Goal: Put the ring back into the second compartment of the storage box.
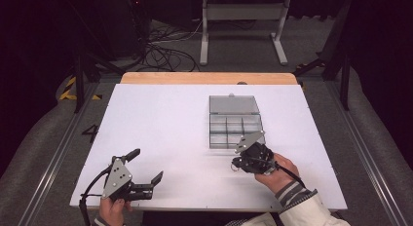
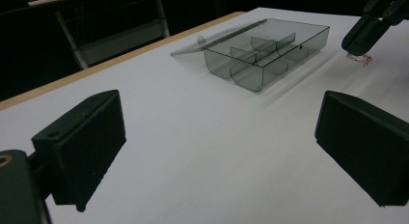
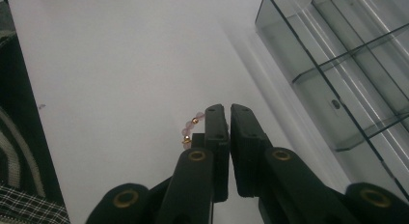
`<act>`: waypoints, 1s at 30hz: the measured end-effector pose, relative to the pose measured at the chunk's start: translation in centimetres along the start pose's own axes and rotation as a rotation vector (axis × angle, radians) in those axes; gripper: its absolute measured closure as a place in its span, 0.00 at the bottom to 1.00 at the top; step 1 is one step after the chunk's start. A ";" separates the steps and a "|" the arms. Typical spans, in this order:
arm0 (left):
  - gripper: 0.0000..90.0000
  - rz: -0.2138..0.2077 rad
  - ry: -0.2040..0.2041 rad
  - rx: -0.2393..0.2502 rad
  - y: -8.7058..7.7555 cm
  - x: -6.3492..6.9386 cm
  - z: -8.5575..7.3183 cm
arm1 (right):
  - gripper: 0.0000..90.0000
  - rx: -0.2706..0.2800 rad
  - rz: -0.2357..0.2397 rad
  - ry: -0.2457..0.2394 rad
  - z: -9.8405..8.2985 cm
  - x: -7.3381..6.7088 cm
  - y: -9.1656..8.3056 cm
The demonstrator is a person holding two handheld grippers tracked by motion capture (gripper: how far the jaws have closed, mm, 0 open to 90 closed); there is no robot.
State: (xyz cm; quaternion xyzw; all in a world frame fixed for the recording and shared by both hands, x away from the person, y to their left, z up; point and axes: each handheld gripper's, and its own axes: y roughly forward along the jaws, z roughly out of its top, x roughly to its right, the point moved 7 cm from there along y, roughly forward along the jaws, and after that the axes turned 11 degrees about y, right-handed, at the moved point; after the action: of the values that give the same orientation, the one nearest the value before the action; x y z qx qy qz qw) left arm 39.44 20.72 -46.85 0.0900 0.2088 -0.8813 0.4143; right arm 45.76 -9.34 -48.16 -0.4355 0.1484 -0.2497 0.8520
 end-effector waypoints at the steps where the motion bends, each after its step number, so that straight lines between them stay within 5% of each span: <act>1: 0.05 0.000 0.001 -0.002 0.0 0.0 0.0 | 0.96 0.001 0.000 -0.001 0.0 0.0 -0.1; 30: 0.05 -0.004 -0.004 -0.002 0.0 0.0 0.0 | 0.96 0.113 -0.031 0.038 3.5 1.5 -2.7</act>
State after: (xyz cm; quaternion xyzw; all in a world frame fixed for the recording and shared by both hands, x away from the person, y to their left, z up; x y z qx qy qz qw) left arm 39.42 20.69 -46.88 0.0875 0.2088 -0.8821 0.4131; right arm 47.83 -9.23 -43.98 -0.3839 0.1435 -0.2793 0.8683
